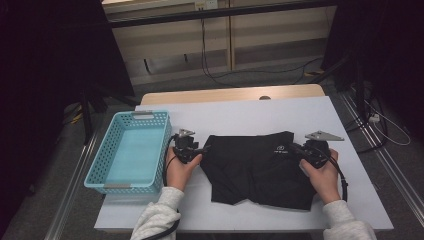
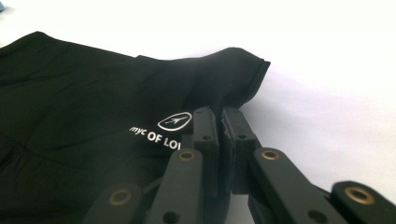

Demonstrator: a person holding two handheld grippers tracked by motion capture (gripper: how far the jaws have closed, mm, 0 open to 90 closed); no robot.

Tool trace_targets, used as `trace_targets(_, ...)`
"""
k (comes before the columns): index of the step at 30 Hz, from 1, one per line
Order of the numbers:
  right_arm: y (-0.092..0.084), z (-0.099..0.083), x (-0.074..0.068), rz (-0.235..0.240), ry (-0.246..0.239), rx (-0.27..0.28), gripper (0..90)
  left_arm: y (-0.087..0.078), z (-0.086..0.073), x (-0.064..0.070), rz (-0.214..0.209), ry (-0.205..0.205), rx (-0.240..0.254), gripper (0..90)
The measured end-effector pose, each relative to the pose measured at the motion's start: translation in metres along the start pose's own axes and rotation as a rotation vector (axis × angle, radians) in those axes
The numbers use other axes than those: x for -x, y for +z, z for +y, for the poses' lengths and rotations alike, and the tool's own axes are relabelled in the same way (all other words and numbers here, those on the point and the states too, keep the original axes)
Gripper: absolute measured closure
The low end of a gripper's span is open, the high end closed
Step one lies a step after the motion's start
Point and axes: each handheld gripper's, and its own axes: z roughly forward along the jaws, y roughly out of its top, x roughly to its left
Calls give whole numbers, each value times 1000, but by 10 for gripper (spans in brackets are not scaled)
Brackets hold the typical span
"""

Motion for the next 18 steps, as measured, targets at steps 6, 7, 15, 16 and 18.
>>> trace_targets(6,-3,0,1,12,7,11,853,7,-1,2,-35,-31,-31,490)
trace_targets(7,-4,0,1,12,6,16,853,7,0,3,-35,-38,-36,513)
trace_targets(15,-9,0,0,32,18,29,855,8,-1,7,-89,-17,-61,829)
trace_targets(16,-9,0,-1,32,13,29,855,8,-2,8,-87,-11,-54,834)
trace_targets(18,-10,2,-1,42,14,30,857,7,-2,7,-95,-6,-50,845)
